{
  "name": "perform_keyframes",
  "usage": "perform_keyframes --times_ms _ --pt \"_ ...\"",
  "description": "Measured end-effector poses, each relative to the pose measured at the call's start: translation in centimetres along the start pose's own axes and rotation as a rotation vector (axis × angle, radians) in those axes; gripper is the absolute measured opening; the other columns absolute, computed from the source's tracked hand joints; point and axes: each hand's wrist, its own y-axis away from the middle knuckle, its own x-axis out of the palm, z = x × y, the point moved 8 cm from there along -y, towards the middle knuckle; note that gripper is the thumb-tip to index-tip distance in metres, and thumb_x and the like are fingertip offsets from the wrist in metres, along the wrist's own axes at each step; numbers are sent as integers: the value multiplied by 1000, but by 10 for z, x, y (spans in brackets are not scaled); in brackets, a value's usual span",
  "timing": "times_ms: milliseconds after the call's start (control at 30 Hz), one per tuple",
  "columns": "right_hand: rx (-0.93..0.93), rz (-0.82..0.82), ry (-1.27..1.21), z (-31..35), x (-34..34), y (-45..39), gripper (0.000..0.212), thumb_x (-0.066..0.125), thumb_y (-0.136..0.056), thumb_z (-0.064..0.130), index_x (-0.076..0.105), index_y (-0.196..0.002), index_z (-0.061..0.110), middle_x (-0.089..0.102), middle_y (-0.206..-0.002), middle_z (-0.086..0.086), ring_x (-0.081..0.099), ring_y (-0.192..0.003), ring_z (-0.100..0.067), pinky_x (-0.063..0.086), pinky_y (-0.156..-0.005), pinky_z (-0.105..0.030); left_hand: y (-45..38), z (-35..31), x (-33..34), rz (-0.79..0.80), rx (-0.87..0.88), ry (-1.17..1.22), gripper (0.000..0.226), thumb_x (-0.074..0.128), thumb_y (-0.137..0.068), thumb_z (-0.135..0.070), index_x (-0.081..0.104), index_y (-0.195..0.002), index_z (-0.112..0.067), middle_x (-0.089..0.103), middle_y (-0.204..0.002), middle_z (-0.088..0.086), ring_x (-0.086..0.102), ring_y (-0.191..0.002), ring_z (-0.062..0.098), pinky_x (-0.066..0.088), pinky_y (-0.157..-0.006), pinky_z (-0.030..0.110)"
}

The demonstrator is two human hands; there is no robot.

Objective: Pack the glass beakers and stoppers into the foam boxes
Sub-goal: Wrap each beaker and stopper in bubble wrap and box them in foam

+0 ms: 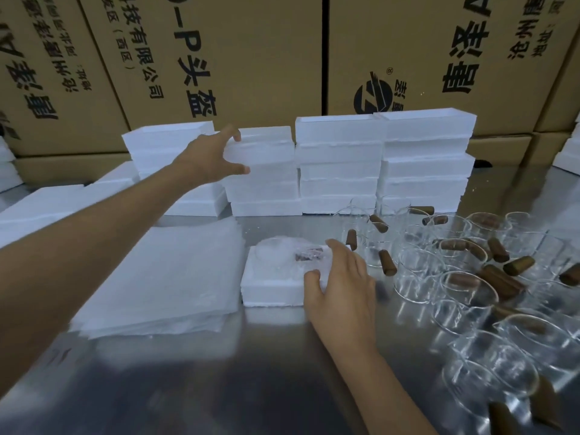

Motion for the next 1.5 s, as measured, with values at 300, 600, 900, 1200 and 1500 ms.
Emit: perform_keyframes --times_ms 300,600,900,1200,1500 --pt "61 -72 -118 -3 -11 2 56 54 -89 20 42 -143 13 49 -144 -5 36 -135 -21 34 -107 -37 124 -57 -21 -44 131 47 55 71 -79 -59 45 -121 -35 68 -107 8 61 -86 27 44 -68 34" --pt "347 -394 -746 -27 -63 15 33 32 -95 40 49 -123 31 56 -126 6 51 -120 -20 43 -99 -43 182 -99 39 45 270 108 57 72 -83 -51 48 -130 -30 57 -119 -9 52 -109 22 43 -93 34" --pt "313 -138 -685 -22 -40 7 23 53 -98 37 47 -120 34 53 -126 10 56 -106 -5 42 -93 -31 194 -82 46 -47 221 136 61 67 -85 -53 52 -136 -25 59 -130 -2 54 -116 24 39 -96 28" --pt "335 -88 -732 -16 -43 8 38 40 -83 47 56 -117 44 62 -112 18 54 -87 15 44 -84 -26 200 -76 48 -11 238 27 65 60 -94 -44 30 -152 -41 35 -157 0 32 -143 25 32 -112 37" --pt "393 -125 -556 -28 -43 7 37 43 -79 54 53 -107 31 60 -100 17 54 -80 9 34 -66 -16 204 -68 58 73 275 114 62 60 -96 -39 30 -150 -46 28 -161 -5 26 -147 16 22 -113 23"
